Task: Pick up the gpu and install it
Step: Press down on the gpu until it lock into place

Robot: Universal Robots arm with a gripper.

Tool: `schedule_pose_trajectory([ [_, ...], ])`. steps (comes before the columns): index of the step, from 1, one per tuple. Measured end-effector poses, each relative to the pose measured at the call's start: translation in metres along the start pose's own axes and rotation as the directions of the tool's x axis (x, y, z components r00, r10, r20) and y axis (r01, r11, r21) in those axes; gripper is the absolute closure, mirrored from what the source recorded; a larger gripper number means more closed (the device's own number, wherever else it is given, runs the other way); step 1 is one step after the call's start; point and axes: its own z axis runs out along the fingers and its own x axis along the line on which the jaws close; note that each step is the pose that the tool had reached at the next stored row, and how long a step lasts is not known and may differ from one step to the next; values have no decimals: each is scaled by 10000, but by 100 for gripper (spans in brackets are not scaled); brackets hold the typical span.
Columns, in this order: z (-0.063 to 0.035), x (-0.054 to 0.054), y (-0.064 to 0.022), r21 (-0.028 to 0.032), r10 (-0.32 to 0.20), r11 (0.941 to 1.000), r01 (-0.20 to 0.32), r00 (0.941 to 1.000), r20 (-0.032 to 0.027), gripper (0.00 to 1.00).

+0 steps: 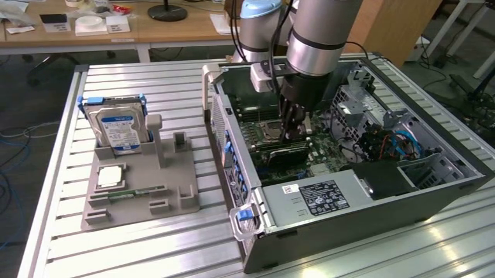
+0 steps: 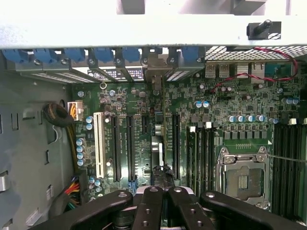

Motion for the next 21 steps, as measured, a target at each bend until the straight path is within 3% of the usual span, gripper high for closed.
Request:
schedule_pose_trajectory([
  [21, 86, -50, 4, -1, -1, 10000, 1, 10000, -1, 89],
])
